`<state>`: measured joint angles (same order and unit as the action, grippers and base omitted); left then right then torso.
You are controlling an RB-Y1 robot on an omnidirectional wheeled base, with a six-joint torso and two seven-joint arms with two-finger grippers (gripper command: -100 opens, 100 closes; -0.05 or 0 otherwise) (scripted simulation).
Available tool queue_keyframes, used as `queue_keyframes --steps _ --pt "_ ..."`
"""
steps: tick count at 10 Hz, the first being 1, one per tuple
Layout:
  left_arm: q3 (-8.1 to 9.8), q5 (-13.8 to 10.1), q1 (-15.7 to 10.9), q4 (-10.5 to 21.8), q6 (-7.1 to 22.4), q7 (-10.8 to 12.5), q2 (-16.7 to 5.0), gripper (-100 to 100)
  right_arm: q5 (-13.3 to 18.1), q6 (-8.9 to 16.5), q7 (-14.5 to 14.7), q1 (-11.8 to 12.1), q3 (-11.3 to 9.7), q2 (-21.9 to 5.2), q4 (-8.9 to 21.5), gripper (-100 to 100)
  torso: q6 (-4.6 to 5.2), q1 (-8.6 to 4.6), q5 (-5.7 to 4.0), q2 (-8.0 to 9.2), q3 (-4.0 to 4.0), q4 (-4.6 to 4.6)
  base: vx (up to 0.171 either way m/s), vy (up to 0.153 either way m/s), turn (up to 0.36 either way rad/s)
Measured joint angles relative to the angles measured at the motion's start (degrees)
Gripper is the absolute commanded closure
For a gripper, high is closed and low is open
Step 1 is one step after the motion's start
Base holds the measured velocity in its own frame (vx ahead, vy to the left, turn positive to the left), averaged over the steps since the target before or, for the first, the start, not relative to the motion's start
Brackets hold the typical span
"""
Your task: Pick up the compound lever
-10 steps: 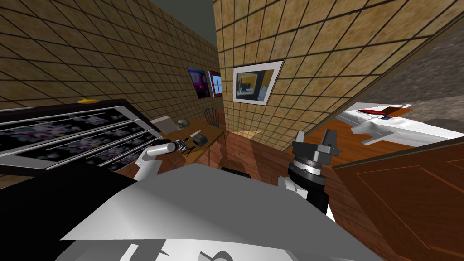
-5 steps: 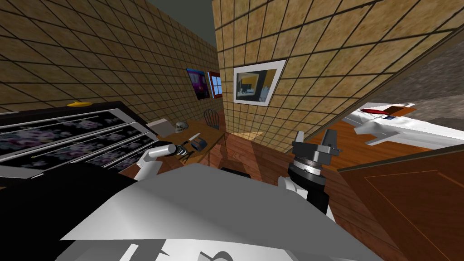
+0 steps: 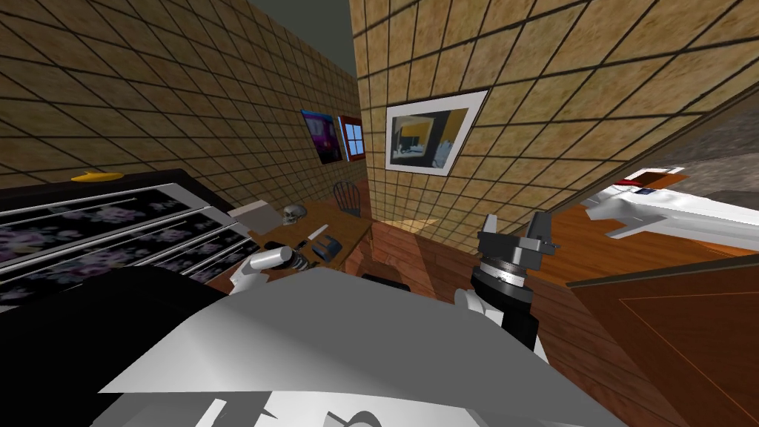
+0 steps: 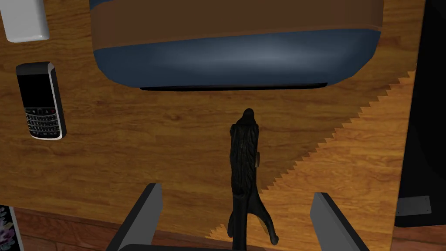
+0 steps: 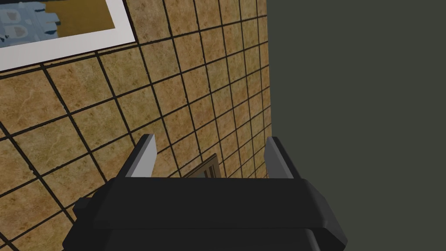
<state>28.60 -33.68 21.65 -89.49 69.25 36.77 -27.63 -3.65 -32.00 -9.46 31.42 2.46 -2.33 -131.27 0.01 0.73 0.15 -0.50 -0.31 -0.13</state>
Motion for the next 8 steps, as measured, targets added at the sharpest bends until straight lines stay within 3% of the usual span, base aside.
queue_keyframes --steps 3,4,5,8 --pt "-2.10 0.2 0.9 3.0 0.9 0.2 1.7 -100 0.0 0.0 0.0 0.0 0.0 0.0 0.0 0 0.00 -0.27 -0.07 0.23 0.15 0.06 0.047 0.081 -0.015" --pt "-2.19 0.2 1.0 3.2 1.0 0.1 1.7 0 0.0 0.0 0.0 0.0 0.0 0.0 0.0 0 0.00 -0.44 -0.11 0.31 0.18 0.07 0.005 0.010 -0.001" --pt "-2.18 0.2 1.0 3.2 0.9 0.1 1.7 -100 0.0 0.0 0.0 0.0 0.0 0.0 0.0 0 0.00 -0.59 -0.15 0.40 0.24 0.10 0.009 0.014 0.015" --pt "-2.86 1.3 0.1 6.0 -1.6 -0.8 2.9 -100 0.0 0.0 0.0 0.0 0.0 0.0 0.0 0 0.00 -0.62 -0.15 0.42 0.25 0.10 0.012 0.015 0.010"
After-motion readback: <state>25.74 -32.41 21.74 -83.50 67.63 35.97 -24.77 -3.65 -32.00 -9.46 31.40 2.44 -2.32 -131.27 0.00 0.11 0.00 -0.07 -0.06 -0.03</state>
